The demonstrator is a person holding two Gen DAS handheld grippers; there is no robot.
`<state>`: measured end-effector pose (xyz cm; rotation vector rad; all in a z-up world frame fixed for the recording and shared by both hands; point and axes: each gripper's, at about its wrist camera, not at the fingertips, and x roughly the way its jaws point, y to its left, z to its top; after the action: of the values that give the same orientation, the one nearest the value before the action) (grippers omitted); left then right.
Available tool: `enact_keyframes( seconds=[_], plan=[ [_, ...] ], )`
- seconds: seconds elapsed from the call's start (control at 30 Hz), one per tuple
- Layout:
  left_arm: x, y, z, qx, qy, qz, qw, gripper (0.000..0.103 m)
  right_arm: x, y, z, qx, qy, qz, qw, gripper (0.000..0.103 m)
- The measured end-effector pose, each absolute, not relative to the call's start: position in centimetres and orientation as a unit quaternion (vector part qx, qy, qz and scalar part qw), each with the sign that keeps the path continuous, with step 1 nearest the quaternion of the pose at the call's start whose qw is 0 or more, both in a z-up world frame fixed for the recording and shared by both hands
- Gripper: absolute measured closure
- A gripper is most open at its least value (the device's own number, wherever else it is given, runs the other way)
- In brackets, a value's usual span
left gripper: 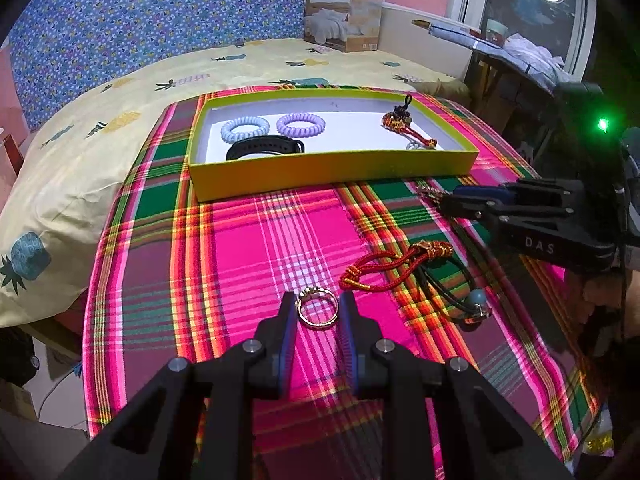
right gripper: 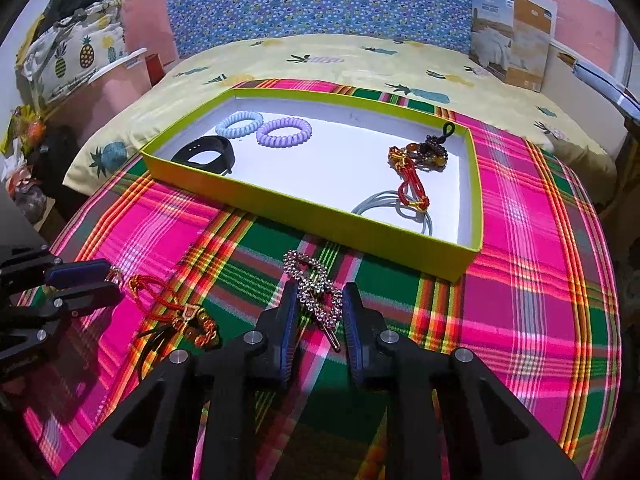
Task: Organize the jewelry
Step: 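Grasp the gold ring with the left tool while the right tool grasps the rhinestone hair clip, then drop the ring into the box with the left tool while the right tool drops the hair clip there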
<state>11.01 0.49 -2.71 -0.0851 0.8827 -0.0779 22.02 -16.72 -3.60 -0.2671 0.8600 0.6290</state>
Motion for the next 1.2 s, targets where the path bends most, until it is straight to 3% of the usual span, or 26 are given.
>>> enact_keyframes(
  seconds=[0.47,0.83,1.2],
  plan=[
    [11.0,1.2,-0.1,-0.054,0.399,-0.046,0.914,0.081,20.5,-17.6,-1.0,-0.102,0.384,0.301,0.867,0.080],
    [15.5,1.0,2.6,-0.037,0.373,-0.054,0.925,0.081,22.7,-17.5,1.0,-0.092,0.366,0.297,0.877,0.080],
    [21.1,0.1,2.1,-0.030,0.385,-0.068,0.920,0.081,27.9,-16.7,0.4,-0.097,0.381,0.285,0.874,0.080]
  ],
)
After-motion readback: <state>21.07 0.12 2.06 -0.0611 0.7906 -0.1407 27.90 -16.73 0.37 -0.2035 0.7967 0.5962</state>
